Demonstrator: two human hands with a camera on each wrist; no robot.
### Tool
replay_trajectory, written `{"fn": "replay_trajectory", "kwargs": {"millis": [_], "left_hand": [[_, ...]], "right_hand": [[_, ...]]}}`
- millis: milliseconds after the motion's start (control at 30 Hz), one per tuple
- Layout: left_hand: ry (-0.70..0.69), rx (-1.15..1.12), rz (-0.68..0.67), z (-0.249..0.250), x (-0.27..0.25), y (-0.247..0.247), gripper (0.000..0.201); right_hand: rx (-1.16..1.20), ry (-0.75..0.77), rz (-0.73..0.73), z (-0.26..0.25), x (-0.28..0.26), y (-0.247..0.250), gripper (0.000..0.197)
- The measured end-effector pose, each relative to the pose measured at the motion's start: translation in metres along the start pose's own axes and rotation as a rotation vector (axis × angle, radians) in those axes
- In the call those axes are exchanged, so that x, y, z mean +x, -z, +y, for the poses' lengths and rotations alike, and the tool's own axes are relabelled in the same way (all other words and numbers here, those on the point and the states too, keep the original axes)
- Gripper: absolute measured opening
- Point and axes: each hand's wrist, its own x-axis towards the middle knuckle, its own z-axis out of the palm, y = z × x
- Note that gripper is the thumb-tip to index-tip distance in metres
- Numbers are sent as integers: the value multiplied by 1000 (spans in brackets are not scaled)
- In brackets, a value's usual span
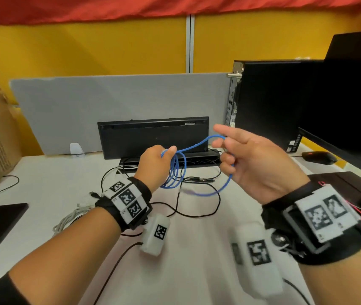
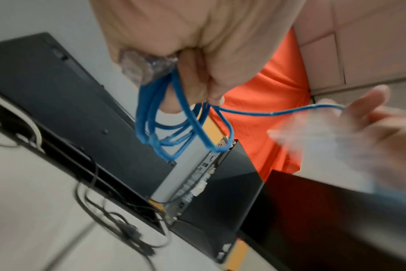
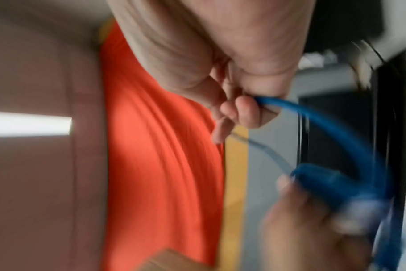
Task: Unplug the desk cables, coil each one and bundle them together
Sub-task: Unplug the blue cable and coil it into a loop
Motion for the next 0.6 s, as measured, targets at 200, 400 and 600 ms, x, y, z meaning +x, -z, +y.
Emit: {"fn": "replay_trajectory", "kwargs": {"millis": [200, 400, 600], "left_hand": [[227, -639, -184, 6, -8, 2, 35], [302, -866, -253, 25, -13, 1, 37], [213, -736, -148, 40, -19, -1, 32]], "right_hand": [[-1230, 578, 334, 11, 16, 26, 23], [-1334, 439, 287, 42, 18, 32, 19], [-940, 478, 270, 31, 9, 23, 14]]}}
